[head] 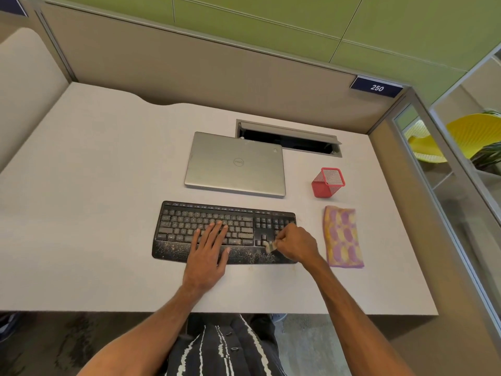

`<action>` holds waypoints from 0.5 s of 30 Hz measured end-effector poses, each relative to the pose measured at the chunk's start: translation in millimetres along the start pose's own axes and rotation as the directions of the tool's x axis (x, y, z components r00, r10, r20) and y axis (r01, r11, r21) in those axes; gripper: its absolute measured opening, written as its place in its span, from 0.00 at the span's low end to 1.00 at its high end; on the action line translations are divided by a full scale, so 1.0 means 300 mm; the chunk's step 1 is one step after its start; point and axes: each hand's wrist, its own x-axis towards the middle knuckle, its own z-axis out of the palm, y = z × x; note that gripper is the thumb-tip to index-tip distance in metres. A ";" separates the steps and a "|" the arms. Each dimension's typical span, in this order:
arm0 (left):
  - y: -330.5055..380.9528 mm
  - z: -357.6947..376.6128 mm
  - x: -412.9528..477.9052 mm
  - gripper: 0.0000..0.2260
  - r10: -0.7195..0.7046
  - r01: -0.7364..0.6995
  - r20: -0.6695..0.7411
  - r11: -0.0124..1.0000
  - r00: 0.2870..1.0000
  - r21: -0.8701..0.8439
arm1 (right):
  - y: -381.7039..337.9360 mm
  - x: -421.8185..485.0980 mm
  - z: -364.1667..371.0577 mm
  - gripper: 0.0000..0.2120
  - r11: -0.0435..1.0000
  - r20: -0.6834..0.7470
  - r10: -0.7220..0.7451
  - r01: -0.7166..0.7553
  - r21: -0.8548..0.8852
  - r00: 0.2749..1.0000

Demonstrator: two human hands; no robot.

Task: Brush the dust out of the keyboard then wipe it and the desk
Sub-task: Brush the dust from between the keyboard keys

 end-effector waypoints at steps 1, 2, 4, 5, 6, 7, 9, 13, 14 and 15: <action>0.001 0.000 -0.001 0.30 0.000 0.000 -0.003 1.000 1.000 -0.001 | 0.003 0.000 -0.005 0.08 1.000 -0.010 0.001 -0.001 0.001 1.000; 0.002 0.000 -0.001 0.30 0.001 -0.001 -0.005 1.000 1.000 0.001 | 0.008 0.000 -0.011 0.08 1.000 -0.046 0.008 -0.007 0.013 0.999; 0.002 -0.002 0.000 0.30 0.004 -0.004 -0.010 1.000 1.000 -0.001 | 0.014 0.002 -0.012 0.10 0.997 -0.132 0.035 -0.025 0.075 0.991; 0.002 -0.002 0.000 0.30 0.005 -0.005 -0.012 1.000 1.000 -0.005 | 0.014 0.001 -0.007 0.11 0.995 -0.158 0.039 -0.024 0.099 0.987; 0.003 -0.003 -0.001 0.30 0.005 -0.005 -0.012 1.000 1.000 -0.007 | 0.011 0.000 0.001 0.11 0.994 -0.158 0.038 -0.021 0.107 0.987; 0.002 -0.003 -0.002 0.30 0.005 -0.005 -0.012 1.000 1.000 -0.007 | 0.006 -0.002 0.007 0.11 0.995 -0.140 0.029 -0.015 0.102 0.990; 0.001 -0.001 -0.002 0.30 0.005 -0.005 -0.009 1.000 1.000 -0.002 | 0.004 -0.002 0.013 0.09 0.996 -0.076 0.015 -0.008 0.090 0.997; 0.001 0.002 -0.002 0.30 0.000 0.000 -0.009 1.000 1.000 0.001 | 0.011 0.008 -0.015 0.08 0.998 0.001 0.006 -0.006 0.059 1.000; 0.001 0.002 -0.002 0.30 -0.001 0.001 -0.007 1.000 1.000 0.000 | 0.015 0.013 -0.020 0.08 0.997 -0.047 0.017 -0.013 0.080 0.999; 0.001 0.004 -0.003 0.30 -0.001 0.001 -0.006 1.000 1.000 0.000 | 0.016 0.014 -0.026 0.09 0.994 -0.113 0.031 -0.018 0.109 0.993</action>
